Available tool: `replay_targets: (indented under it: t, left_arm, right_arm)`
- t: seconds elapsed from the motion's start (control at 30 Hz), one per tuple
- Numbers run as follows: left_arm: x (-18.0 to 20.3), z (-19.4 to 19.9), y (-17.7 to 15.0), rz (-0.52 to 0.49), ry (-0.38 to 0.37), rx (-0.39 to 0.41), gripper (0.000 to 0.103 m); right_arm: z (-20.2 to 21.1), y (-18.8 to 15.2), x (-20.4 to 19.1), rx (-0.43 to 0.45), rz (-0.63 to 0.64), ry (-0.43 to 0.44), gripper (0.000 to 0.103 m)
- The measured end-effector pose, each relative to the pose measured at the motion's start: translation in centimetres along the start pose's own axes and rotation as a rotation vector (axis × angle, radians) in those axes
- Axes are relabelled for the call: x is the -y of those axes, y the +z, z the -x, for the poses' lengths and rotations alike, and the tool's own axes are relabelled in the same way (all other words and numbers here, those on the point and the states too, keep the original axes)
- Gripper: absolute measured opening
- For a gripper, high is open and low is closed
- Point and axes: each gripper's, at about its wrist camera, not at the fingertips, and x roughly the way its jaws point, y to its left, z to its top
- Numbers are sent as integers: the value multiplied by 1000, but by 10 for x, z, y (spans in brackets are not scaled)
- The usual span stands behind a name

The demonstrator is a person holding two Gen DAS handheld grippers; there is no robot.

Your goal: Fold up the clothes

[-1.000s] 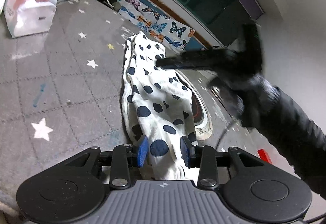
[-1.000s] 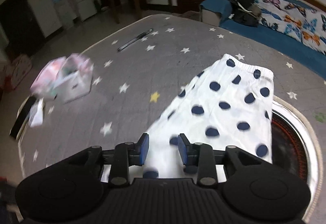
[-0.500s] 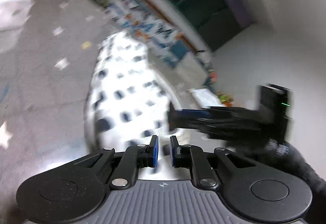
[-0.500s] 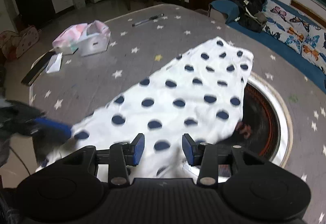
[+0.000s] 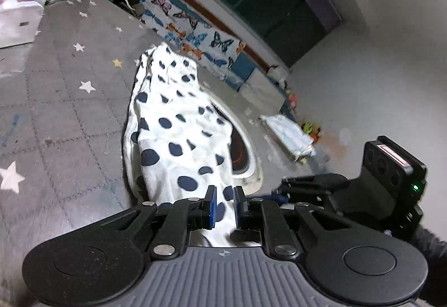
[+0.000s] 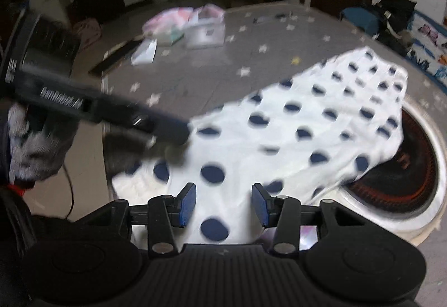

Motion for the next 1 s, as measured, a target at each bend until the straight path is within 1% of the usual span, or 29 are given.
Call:
replay_targets:
  t: [0.13, 0.2, 0.27, 0.37, 0.43, 0.57, 0.63, 0.7, 0.8, 0.9, 1.0]
  left_arm:
    - [-8, -13, -2, -19, 43, -66, 14]
    - [-8, -17, -1, -37, 36, -90, 14]
    - [-3, -16, 4, -71, 27, -83, 14]
    - [4, -17, 15, -113, 22, -51, 14]
    - [2, -22, 21, -128, 46, -43, 14]
    - [-3, -42, 17, -172, 111, -104, 14]
    - [-2, -48, 10, -194, 115, -135, 14]
    - [0, -50, 6, -217, 120, -143, 14]
    - [-2, -49, 8, -208, 116, -145, 14]
    - [-5, -47, 9, -199, 119, -150, 14]
    - [-4, -43, 10, -200, 109, -149, 16]
  right_arm:
    - [-7, -14, 0, -46, -28, -1, 43]
    - [-8, -20, 1, -63, -42, -3, 43]
    - [-2, -22, 3, -55, -47, -4, 44]
    - [6, -19, 7, -24, -49, -8, 44]
    - [10, -11, 11, 8, -53, -34, 44]
    - [12, 3, 30, 81, -92, -99, 44]
    - [9, 10, 40, 108, -114, -121, 44]
    - [0, 16, 51, 120, -136, -131, 44]
    - [-15, 23, 68, 127, -170, -144, 44]
    - [-26, 22, 85, 124, -220, -154, 44]
    - [-22, 15, 104, 166, -309, -154, 43]
